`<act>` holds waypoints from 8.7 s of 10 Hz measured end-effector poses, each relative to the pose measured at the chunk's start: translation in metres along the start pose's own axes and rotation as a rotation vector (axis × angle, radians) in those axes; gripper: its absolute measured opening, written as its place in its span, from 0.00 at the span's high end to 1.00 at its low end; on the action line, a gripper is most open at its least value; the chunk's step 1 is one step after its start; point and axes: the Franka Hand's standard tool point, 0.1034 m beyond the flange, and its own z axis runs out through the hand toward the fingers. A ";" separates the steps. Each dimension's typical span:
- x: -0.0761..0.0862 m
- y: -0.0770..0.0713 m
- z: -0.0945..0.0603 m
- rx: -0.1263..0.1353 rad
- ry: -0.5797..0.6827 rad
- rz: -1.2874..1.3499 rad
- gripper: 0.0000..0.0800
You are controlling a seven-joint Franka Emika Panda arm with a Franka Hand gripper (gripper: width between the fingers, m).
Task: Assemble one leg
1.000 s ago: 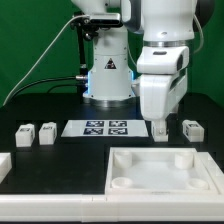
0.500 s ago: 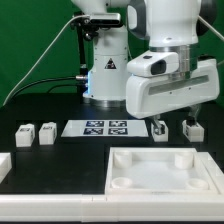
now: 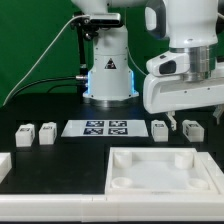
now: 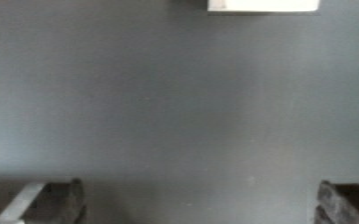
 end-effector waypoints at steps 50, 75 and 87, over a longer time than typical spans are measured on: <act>0.070 0.043 -0.084 0.013 0.059 -0.097 0.63; 0.191 0.078 -0.053 -0.002 0.375 -0.128 0.63; 0.193 0.076 -0.043 -0.021 0.494 -0.127 0.51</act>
Offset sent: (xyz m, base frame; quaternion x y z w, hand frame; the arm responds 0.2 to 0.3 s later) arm 0.0000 0.0000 0.0000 0.0000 0.0000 0.0000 1.0000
